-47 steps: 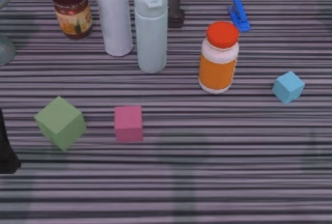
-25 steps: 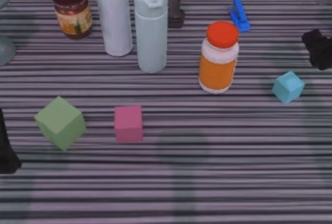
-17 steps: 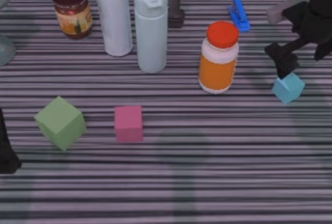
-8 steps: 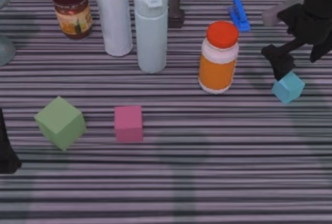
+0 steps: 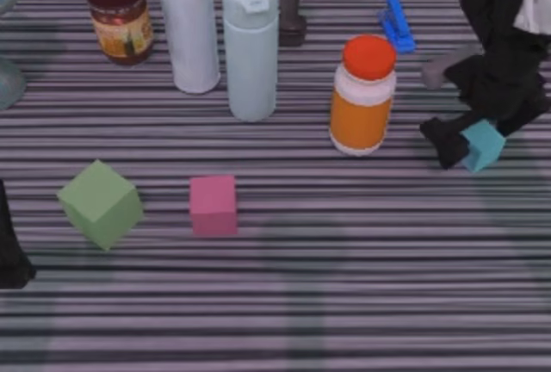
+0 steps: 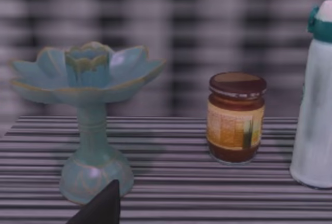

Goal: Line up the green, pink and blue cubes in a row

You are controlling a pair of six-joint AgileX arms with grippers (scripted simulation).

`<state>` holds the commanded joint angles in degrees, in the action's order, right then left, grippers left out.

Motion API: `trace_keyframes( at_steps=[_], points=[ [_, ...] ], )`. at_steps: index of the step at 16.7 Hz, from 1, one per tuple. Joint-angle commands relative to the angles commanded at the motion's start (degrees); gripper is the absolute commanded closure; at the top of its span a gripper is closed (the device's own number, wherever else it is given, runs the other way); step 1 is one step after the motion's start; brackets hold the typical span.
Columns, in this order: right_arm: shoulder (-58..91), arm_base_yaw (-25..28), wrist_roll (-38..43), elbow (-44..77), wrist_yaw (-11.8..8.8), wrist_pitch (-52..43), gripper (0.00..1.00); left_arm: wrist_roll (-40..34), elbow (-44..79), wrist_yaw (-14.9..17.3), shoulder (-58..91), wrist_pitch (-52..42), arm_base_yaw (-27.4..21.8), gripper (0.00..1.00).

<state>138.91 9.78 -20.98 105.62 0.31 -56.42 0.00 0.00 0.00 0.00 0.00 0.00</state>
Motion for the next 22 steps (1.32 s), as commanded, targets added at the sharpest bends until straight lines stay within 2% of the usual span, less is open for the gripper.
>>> trace_keyframes(
  at_steps=[5,18,22],
  points=[
    [0.48,0.02,0.01,-0.83,0.00,1.02,0.00,0.00,0.00,0.00,0.00,0.00,0.00,0.00],
    [0.48,0.02,0.01,-0.83,0.00,1.02,0.98,0.00,0.00,0.00,0.00,0.00,0.00,0.00],
    [0.48,0.02,0.01,-0.83,0.00,1.02,1.00,0.00,0.00,0.00,0.00,0.00,0.00,0.00]
  ],
)
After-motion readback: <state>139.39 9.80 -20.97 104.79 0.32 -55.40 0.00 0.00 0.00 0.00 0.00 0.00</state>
